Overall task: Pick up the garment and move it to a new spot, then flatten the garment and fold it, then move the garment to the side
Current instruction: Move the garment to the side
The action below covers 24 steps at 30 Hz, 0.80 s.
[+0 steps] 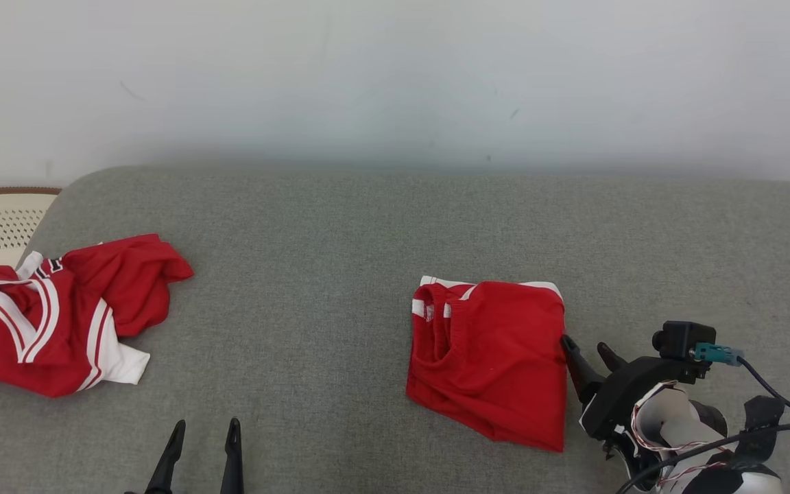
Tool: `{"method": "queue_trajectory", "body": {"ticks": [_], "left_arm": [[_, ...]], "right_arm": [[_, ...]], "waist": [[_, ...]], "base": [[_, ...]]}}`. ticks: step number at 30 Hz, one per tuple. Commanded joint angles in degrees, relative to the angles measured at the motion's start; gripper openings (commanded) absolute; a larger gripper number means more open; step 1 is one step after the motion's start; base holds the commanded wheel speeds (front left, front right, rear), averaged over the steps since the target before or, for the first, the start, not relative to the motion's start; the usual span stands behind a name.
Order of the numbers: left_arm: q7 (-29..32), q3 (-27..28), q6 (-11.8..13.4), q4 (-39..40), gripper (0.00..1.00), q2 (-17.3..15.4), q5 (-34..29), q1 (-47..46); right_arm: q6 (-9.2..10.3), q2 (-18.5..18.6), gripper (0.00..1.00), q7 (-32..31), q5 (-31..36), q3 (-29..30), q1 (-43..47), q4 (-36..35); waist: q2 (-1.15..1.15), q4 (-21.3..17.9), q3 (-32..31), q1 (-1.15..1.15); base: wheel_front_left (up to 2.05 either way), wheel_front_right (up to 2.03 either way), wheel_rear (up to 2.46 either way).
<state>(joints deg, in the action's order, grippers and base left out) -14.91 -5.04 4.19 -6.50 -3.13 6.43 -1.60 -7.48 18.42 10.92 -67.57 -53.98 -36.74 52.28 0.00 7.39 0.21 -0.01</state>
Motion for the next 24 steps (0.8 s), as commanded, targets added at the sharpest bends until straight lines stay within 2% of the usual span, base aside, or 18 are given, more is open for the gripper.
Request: {"method": "queue_trajectory", "body": {"ticks": [1,15,16,17,18,24], "left_arm": [[-0.19,0.09,0.03,0.14,1.00,-0.14,-0.78,0.16],[-0.20,-0.39,0.05,-0.26,1.00,0.12,-0.12,-0.80],[-0.20,-0.49,0.09,-0.27,1.00,0.13,-0.02,-0.91],[-0.20,-0.58,0.13,-0.31,1.00,0.15,0.08,-0.99],[-0.20,-0.65,0.24,-0.33,1.00,0.16,0.25,-1.08],[-0.19,-0.07,0.51,-0.50,1.00,0.19,0.68,-0.66]], "right_arm": [[-0.03,-0.50,1.00,-0.18,-0.30,-0.34,-0.01,0.33],[-0.03,-2.82,1.00,-5.62,-3.78,-2.23,-1.64,4.04],[-0.03,-3.01,0.90,-6.11,-4.03,-2.47,-1.83,4.12],[-0.03,-3.18,0.37,-6.60,-4.24,-2.69,-2.03,4.11],[-0.03,-3.47,0.00,-7.62,-4.81,-3.15,-2.06,3.83],[-0.03,-2.06,0.00,-6.41,-4.39,-4.54,-2.95,3.08]], "waist": [[0.00,0.40,0.35,0.01],[0.00,2.22,2.28,0.01],[0.00,2.27,2.42,0.01],[0.00,2.32,2.55,0.01],[0.00,2.34,2.74,0.01],[0.00,1.34,2.57,0.01]], "base": [[0.00,0.00,0.00],[0.00,0.00,0.00],[0.00,0.00,0.00],[0.00,0.00,0.00],[0.00,0.00,0.00],[0.00,0.00,0.00]]}}
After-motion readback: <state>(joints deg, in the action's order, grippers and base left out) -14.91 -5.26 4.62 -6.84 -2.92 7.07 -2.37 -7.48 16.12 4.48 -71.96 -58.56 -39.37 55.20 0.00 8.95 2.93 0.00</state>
